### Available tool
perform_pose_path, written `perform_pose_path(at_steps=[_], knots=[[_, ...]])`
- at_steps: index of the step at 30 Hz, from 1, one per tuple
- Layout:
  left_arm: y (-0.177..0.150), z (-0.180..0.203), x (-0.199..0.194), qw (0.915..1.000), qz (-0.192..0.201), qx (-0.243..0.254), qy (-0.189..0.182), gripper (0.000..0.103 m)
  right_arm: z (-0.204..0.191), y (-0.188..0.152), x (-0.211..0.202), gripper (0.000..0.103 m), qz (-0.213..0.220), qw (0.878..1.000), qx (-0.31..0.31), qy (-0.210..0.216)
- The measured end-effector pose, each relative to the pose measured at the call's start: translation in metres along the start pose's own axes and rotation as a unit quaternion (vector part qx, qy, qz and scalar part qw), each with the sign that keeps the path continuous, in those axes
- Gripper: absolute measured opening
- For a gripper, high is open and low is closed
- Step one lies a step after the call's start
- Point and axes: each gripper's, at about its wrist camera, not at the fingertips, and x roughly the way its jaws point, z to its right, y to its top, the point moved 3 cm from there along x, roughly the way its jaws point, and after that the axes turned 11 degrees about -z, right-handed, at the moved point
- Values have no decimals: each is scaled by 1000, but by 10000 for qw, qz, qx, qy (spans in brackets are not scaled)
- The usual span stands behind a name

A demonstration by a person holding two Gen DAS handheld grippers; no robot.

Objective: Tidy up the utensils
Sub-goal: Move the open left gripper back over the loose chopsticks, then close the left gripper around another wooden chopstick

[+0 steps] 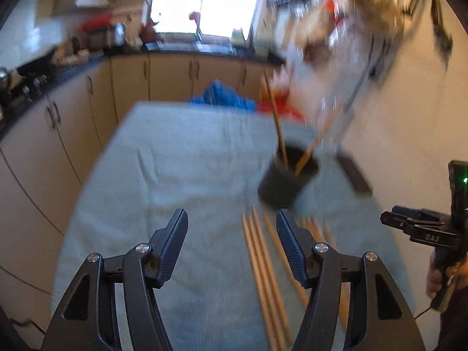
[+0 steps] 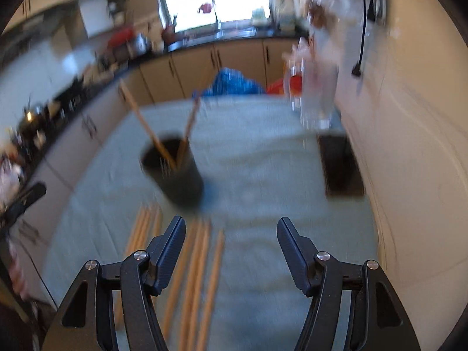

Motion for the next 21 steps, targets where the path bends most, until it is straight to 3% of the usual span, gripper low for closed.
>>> perform_pose_path(at_steps=[1, 3, 4, 11, 17, 21], knots=[[-8, 2, 16, 9997, -225, 71, -42, 55, 2, -11, 12, 67, -139, 9999, 17, 64], [-18, 7, 42, 9981, -595, 145, -109, 31, 5, -30, 33, 47, -339, 9991, 116, 241], [-24, 11, 58, 9962, -829, 206, -163, 28, 5, -36, 42, 41, -409, 9986, 157, 312], [-33, 23, 104, 9923, -1192, 331, -43, 26, -1, -46, 80, 40, -453, 9979, 290, 356], [-31, 23, 125, 9898, -1394, 276, 38, 9, -14, -37, 90, 40, -412, 9990, 138, 105], [-29, 25, 127, 9902, -1349, 332, 119, 8, -19, -32, 93, 40, -373, 9993, 24, -63]])
